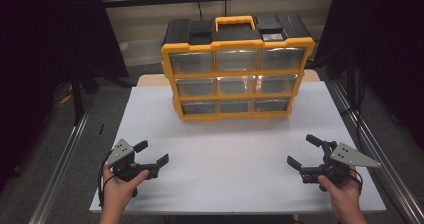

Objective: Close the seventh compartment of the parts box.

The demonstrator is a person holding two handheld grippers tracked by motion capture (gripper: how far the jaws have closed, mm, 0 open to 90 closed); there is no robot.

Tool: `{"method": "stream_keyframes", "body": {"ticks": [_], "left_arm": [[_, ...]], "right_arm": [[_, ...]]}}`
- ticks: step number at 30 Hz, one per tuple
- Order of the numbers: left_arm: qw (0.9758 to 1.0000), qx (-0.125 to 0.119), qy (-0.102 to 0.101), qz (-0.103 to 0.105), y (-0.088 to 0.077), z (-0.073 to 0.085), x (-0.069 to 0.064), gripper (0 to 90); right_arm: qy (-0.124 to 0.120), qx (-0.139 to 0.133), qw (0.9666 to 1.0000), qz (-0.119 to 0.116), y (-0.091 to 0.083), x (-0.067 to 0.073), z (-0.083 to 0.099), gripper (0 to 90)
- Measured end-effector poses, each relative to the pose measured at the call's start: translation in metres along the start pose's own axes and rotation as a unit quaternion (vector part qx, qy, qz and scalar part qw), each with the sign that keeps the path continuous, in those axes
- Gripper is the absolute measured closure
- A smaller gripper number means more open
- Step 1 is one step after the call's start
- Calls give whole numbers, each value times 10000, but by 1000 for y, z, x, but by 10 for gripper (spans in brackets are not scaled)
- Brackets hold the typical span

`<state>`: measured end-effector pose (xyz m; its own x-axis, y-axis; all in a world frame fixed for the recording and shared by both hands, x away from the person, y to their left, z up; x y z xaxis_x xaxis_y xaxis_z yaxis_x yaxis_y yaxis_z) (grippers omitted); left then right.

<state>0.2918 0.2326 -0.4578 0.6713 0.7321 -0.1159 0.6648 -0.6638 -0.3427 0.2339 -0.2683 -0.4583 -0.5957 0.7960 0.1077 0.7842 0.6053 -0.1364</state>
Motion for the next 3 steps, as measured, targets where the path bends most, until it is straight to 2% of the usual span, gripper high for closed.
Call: {"method": "stream_keyframes", "body": {"ticks": [3], "left_arm": [[10000,6,9,24,0,1,-1,33]], "right_arm": [[0,2,10000,-7,0,0,0,16]]}}
Point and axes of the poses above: each handheld gripper's, and its own axes: y roughly forward along the jaws, z roughly out of its underside, x roughly to its left, the point moved 3 cm from there along y, roughly forward along the jaws, and after that the axes turned 3 degrees about y, right-handed, at the moved point
